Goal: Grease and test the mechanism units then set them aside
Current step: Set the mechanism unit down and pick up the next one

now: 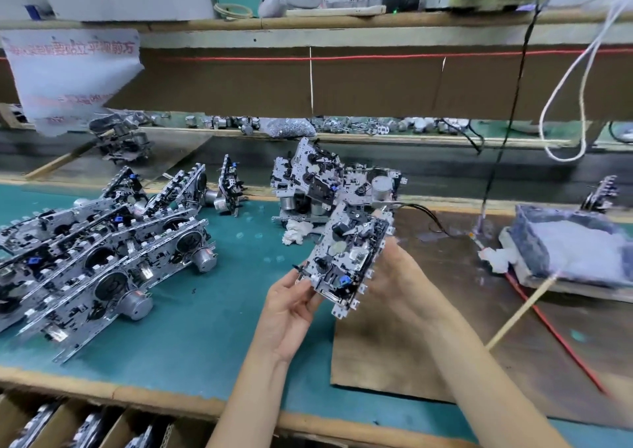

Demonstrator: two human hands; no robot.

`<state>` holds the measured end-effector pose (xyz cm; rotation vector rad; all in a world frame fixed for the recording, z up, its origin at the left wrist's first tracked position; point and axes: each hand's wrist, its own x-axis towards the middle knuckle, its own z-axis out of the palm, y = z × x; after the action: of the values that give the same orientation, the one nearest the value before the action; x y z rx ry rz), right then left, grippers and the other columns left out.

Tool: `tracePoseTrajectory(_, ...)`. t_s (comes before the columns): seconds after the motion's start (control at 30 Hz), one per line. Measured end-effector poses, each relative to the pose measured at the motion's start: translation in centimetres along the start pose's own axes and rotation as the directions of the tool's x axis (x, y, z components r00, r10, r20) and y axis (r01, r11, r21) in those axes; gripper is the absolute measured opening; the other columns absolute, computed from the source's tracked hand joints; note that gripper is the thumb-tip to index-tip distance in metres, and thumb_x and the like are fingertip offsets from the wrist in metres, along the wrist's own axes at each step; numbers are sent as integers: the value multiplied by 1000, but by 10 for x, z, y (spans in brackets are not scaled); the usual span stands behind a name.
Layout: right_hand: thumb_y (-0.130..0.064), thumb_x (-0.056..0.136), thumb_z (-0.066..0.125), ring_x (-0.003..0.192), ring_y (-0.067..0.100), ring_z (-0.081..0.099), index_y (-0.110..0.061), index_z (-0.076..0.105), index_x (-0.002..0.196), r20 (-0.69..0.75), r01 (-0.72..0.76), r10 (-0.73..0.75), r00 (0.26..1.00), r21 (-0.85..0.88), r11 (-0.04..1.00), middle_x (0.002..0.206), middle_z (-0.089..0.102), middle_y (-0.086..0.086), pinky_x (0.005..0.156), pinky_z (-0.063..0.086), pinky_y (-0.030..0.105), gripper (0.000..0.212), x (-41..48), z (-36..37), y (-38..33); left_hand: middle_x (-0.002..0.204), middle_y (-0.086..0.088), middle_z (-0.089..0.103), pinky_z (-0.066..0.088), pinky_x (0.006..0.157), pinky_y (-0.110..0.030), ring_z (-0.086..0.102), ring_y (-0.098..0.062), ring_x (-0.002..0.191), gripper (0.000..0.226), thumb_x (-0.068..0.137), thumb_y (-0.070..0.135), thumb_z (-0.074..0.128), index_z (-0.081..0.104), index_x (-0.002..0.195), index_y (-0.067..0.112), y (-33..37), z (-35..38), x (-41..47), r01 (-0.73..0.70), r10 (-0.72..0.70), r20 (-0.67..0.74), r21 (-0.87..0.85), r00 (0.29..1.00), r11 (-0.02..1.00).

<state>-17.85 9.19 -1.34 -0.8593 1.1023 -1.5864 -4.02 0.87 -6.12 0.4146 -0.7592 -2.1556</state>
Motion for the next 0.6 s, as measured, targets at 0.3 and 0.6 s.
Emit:
tracePoseTrajectory(0.3, -71, 64, 45, 79, 1, 68, -16, 58, 108, -119, -15, -4, 993, -159, 987, 96, 72, -4, 62, 50, 10, 72, 15, -4, -19, 69, -6, 72, 52, 47, -17, 67, -11, 54, 30, 45, 5, 92, 77, 71, 5, 0, -4, 0, 9, -9, 13, 13, 1000, 1000)
tracePoseTrajectory(0.6, -23, 77, 72, 63, 19, 49, -4, 53, 68, -545, -113, 13, 838, -151, 982, 69, 52, 13, 61, 43, 27, 28, 40, -18, -22, 87, -13, 73, 57, 59, -26, 71, -17, 70, 66, 54, 1, 85, 58, 114, -6, 1, 5, -2, 56, -56, 0, 107, 998, 993)
